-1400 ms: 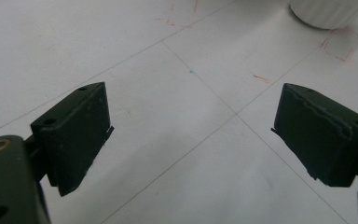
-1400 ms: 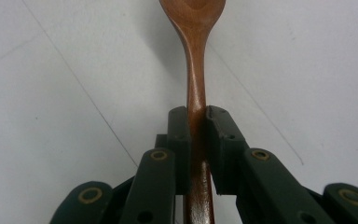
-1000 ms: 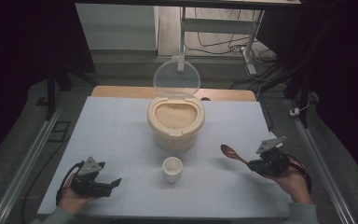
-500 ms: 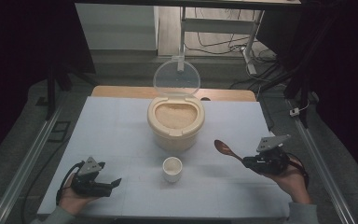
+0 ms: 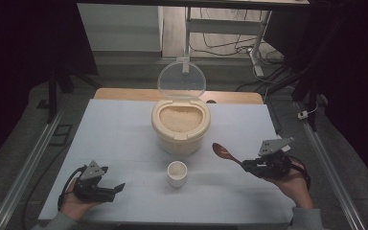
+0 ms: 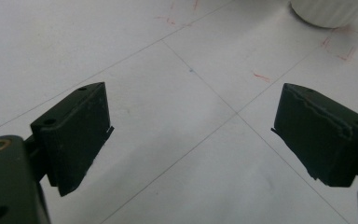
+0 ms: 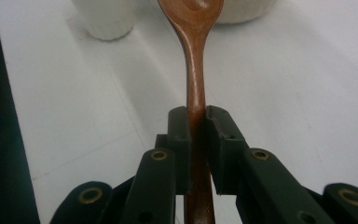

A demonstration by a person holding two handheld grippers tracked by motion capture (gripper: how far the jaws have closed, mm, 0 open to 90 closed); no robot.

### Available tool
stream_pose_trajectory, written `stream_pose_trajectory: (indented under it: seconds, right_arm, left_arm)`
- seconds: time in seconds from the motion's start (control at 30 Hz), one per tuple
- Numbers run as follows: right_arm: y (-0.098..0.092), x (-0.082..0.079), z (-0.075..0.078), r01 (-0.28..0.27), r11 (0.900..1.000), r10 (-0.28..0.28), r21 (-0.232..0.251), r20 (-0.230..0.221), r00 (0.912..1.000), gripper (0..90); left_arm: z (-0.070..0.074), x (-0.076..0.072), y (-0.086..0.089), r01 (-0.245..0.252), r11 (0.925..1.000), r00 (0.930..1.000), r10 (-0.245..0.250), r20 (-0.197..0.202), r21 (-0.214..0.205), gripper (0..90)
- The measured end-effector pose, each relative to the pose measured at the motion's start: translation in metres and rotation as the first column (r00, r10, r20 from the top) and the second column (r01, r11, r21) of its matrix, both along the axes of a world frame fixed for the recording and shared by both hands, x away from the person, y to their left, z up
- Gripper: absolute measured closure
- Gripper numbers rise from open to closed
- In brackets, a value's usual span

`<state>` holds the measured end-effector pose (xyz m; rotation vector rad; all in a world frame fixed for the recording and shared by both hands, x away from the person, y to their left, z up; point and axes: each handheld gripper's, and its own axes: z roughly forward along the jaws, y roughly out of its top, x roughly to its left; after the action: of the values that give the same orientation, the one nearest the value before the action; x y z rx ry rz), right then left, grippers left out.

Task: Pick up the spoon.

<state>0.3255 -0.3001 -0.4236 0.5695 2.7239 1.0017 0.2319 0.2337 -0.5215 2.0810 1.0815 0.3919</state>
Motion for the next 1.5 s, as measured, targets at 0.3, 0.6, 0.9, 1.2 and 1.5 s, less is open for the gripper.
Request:
stream_pose_trajectory:
  seconds: [0.3,0.6,0.9,1.2,1.5]
  right_arm:
    - [0.021,-0.003,0.004,-0.051,0.9987,0.051,-0.003,0.016,0.9986,80.2]
    - [0.037,-0.006,0.008,-0.104,0.9945,0.104,-0.005,0.032,0.9940,80.2]
    - [0.060,-0.008,0.012,-0.160,0.9869,0.161,-0.020,0.039,0.9862,80.2]
    - [0.083,-0.007,0.018,-0.210,0.9771,0.211,-0.036,0.044,0.9764,80.2]
    - [0.111,-0.005,0.014,-0.264,0.9632,0.266,-0.050,0.032,0.9635,80.2]
  left_arm:
    - [0.000,0.000,0.000,0.002,1.0000,1.0000,-0.002,0.000,0.002,10.7]
    - [0.000,0.000,-0.001,0.004,1.0000,1.0000,-0.004,0.000,0.004,10.7]
    - [0.000,0.000,-0.001,0.005,1.0000,1.0000,-0.005,0.000,0.001,10.7]
    - [0.000,0.000,0.000,0.003,1.0000,1.0000,-0.003,-0.002,-0.001,10.7]
    - [0.000,0.000,-0.001,0.004,1.0000,1.0000,-0.004,-0.004,-0.002,10.7]
